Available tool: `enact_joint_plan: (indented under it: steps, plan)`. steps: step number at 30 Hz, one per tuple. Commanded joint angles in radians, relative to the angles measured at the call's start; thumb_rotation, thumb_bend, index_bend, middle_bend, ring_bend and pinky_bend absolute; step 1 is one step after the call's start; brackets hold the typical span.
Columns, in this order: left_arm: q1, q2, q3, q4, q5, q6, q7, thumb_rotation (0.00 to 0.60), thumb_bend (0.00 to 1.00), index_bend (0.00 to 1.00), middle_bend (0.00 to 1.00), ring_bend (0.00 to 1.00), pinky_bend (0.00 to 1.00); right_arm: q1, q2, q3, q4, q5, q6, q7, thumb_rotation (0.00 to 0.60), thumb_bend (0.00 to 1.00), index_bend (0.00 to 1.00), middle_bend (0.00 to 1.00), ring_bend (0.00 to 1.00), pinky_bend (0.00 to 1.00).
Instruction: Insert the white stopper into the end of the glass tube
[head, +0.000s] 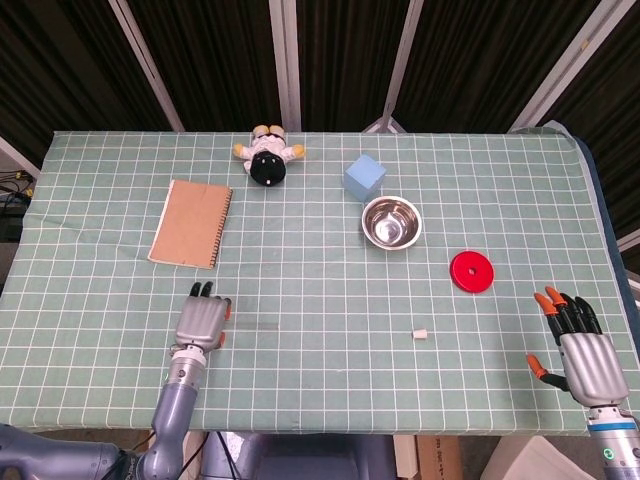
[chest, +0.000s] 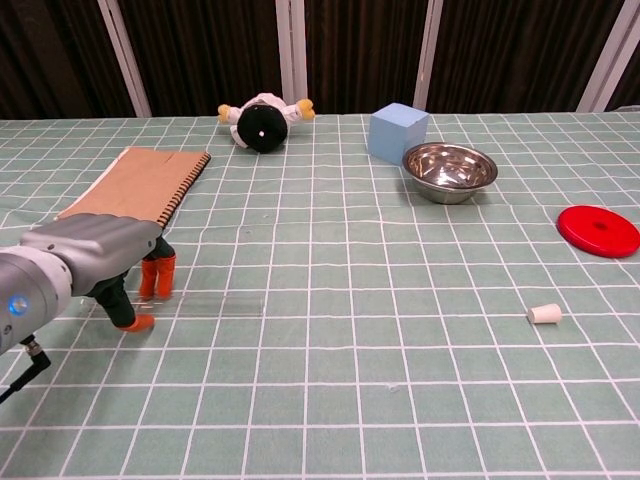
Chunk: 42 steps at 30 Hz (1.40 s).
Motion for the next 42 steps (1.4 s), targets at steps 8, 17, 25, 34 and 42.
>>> enact_joint_plan:
  steps: [8, 17, 25, 34, 42]
  plan:
    - [-0.006, -0.001, 0.023, 0.012, 0.014, 0.002, -0.023, 0.6, 0.6, 0.52, 0.48, 0.13, 0.12, -0.001, 0.002, 0.0, -0.002, 0.003, -0.001, 0.003, 0.6, 0.32, 0.0, 0.0, 0.0, 0.0]
    - [0.002, 0.015, 0.053, 0.027, 0.095, -0.008, -0.095, 0.6, 0.66, 0.54, 0.5, 0.14, 0.12, -0.001, 0.001, 0.0, -0.002, 0.002, 0.001, -0.003, 0.6, 0.32, 0.0, 0.0, 0.0, 0.0]
    - [0.019, 0.048, 0.08, 0.046, 0.221, -0.024, -0.204, 0.6, 0.67, 0.54, 0.51, 0.15, 0.12, -0.001, 0.0, 0.0, -0.002, 0.002, 0.001, -0.004, 0.6, 0.32, 0.0, 0.0, 0.0, 0.0]
    - [0.076, 0.101, 0.123, 0.105, 0.466, -0.009, -0.475, 0.6, 0.67, 0.54, 0.52, 0.15, 0.12, 0.0, 0.0, -0.001, -0.001, 0.003, -0.001, -0.008, 0.6, 0.32, 0.0, 0.0, 0.0, 0.0]
    - [0.138, 0.19, 0.131, 0.101, 0.576, 0.028, -0.662, 0.6, 0.67, 0.54, 0.52, 0.15, 0.12, -0.003, 0.0, -0.002, -0.003, 0.002, 0.003, -0.014, 0.6, 0.32, 0.0, 0.0, 0.0, 0.0]
